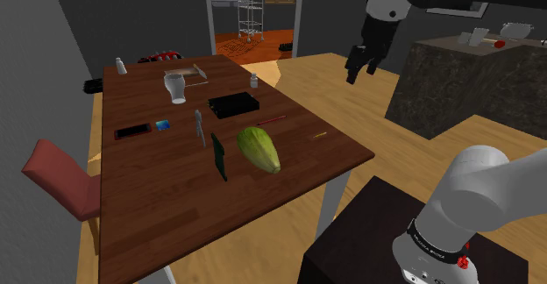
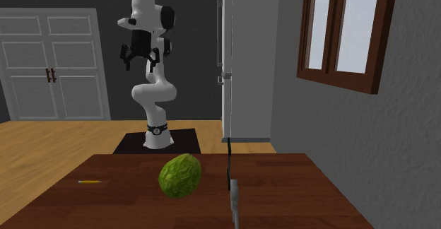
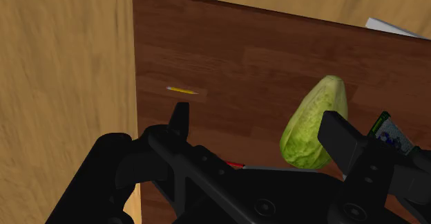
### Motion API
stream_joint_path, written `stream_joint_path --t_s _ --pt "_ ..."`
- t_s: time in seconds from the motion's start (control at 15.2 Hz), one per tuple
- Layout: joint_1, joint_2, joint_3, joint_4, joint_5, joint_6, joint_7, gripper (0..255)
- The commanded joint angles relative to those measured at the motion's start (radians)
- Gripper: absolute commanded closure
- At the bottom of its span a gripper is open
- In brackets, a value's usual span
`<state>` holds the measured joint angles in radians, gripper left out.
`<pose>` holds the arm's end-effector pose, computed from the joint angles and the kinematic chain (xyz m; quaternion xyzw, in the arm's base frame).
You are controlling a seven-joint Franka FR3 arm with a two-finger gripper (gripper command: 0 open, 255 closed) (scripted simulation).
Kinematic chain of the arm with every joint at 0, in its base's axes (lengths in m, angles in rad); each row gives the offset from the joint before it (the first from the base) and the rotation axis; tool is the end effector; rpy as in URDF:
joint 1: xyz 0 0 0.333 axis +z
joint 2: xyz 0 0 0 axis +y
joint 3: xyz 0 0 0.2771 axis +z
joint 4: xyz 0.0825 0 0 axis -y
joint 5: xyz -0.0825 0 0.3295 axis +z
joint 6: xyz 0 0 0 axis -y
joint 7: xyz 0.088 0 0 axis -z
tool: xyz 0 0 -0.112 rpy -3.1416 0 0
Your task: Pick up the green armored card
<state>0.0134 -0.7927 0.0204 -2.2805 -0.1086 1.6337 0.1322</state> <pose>0.2855 0.0003 0.5985 0.9941 -0.0520 0.0774 0.0555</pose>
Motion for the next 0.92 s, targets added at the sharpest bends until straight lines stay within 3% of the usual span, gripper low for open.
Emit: stream_joint_path --t_s 0.0,0.86 --pt "0.000 0.000 0.000 0.000 0.000 0.000 0.000 0" --pt "0.039 0.173 0.224 -0.126 0.078 0.407 0.291 0"
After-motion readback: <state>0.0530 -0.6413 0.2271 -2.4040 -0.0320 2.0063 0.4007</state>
